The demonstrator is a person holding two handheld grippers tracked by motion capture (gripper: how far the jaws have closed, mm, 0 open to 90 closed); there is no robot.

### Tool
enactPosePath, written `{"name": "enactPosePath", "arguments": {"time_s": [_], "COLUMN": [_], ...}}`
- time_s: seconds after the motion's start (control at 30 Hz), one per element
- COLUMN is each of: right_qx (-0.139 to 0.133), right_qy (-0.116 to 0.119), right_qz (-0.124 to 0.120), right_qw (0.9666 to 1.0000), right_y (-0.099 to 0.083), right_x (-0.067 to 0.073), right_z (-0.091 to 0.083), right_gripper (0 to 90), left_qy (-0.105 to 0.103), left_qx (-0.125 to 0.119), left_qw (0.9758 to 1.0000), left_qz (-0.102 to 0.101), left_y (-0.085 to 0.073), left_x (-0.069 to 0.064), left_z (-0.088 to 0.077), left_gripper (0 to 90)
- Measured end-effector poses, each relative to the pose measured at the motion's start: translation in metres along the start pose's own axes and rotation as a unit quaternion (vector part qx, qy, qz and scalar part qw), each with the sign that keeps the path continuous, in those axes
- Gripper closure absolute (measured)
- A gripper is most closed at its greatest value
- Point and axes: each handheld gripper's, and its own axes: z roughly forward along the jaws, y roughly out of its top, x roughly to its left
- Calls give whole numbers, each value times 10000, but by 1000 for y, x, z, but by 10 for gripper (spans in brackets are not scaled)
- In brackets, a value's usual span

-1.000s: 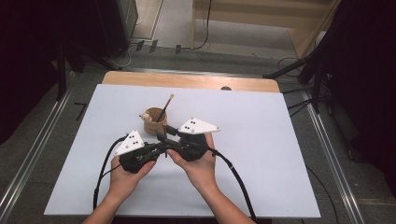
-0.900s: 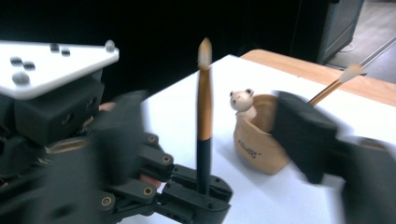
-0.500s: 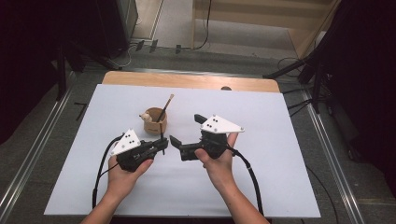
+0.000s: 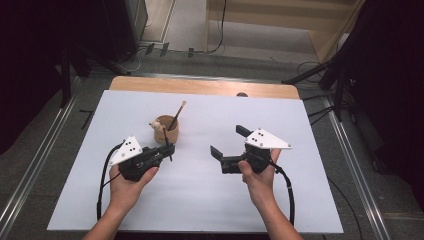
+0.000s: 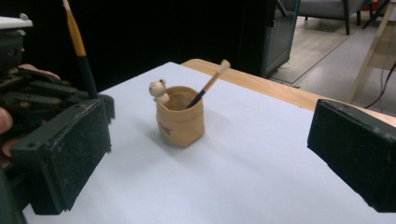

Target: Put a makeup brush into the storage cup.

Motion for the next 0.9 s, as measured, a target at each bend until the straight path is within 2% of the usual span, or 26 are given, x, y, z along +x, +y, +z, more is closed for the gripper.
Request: {"name": "enactPosePath", "arguments": {"time_s": [0.23,0.43,0.6,0.9], "right_qx": [5,-17,-20,-47], "right_qy": [-103,-175,-242,-397], "right_qz": [-56,-9,21,103], "right_qw": [9999,9998,9997,9991], "right_y": [-9,-17,-22,-34], "right_x": [-11,-20,-29,-47], "right_z": [-14,-25,-34,-52], "right_gripper": [0,0,0,0], "left_qy": [107,237,333,517], "left_qx": [-110,-120,-204,-297], "left_qw": [9999,9996,9992,9982], "left_qz": [-27,27,-29,-11], "left_y": [3,8,14,21], "left_x": [5,10,15,22], "left_z": [-5,-10,-13,-16], "left_gripper": [853,853,853,853]}}
